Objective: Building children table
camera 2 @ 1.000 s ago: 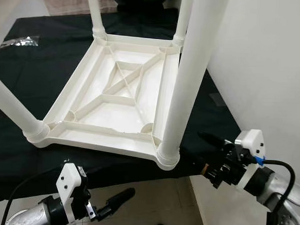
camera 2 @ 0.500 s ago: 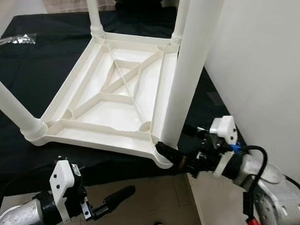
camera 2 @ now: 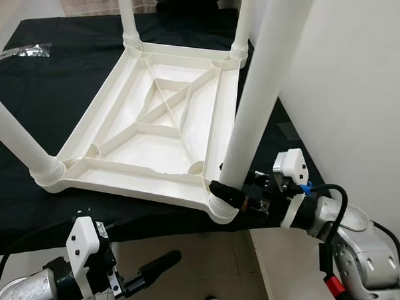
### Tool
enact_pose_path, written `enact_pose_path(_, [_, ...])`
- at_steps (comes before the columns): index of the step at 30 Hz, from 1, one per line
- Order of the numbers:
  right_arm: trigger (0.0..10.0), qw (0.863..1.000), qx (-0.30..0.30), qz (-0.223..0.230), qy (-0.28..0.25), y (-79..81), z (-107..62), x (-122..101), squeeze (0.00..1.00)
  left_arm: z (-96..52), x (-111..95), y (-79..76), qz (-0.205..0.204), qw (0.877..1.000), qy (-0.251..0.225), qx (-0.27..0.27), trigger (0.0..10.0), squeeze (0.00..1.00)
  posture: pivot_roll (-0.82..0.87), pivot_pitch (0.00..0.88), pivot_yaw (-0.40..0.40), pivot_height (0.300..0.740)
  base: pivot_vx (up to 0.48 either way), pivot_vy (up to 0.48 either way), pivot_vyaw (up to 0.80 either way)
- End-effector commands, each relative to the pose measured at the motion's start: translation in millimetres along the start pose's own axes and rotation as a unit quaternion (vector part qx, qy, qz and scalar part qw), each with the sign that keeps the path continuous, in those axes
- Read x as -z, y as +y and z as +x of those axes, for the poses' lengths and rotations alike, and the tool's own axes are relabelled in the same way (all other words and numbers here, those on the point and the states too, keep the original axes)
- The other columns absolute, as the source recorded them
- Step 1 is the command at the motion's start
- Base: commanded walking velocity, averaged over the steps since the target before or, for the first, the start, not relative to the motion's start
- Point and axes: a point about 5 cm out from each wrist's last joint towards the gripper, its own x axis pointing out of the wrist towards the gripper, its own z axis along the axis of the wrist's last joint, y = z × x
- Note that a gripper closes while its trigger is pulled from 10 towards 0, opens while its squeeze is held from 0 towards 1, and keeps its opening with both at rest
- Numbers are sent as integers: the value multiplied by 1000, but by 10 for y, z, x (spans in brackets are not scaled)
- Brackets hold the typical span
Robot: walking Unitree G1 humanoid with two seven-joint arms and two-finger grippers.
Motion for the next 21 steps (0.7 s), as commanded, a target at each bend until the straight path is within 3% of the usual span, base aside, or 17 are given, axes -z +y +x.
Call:
enact_pose_path(1, [0, 1000, 18, 2, 18, 70, 81, 100, 0, -12, -1, -29, 7, 1000, 9, 5, 10000, 0, -30, 228, 1, 740, 0, 0, 0])
enact_pose_path(4, [0, 999, 43, -5, 30, 143, 178, 164, 0, -10, -3, -29, 7, 1000, 8, 4, 10000, 0, -27, 231, -8, 740, 0, 0, 0])
enact_pose_path(5, [0, 993, 110, -8, 49, 168, 302, 260, 0, -10, -5, -28, 7, 1000, 8, 3, 10000, 0, -31, 231, -6, 740, 0, 0, 0])
enact_pose_path(7, [0, 948, 301, -22, 99, 142, 485, 441, 0, 8, -7, -28, 6, 1000, 5, 3, 10000, 0, -38, 233, -6, 740, 0, 0, 0])
enact_pose_path(8, [0, 948, 301, -22, 99, 142, 485, 441, 0, 8, -7, -28, 6, 1000, 5, 3, 10000, 0, -38, 233, -6, 740, 0, 0, 0])
enact_pose_path(9, [0, 923, 370, -14, 107, 112, 541, 483, 0, 25, -6, -29, 6, 1000, 3, 4, 10000, 0, -42, 227, 6, 740, 0, 0, 0])
enact_pose_path(10, [0, 907, 409, -17, 100, 36, 634, 465, 0, 48, -9, -35, 5, 1000, -1, 7, 10000, 0, -43, 221, 9, 740, 0, 0, 0])
enact_pose_path(15, [0, 894, 443, -6, 74, -138, 844, 380, 0, 75, -7, -42, 7, 1000, -2, 14, 10000, 0, -41, 212, 8, 740, 0, 0, 0])
enact_pose_path(18, [0, 878, 476, 43, 33, -325, 1137, 212, 0, 81, -14, -23, 12, 1000, -2, 11, 10000, 0, -16, 217, 3, 740, 0, 0, 0])
enact_pose_path(21, [0, 870, 488, 72, 2, -337, 1265, 109, 0, 73, -26, -17, 14, 1000, -2, 5, 10000, 0, -4, 224, -1, 740, 0, 0, 0])
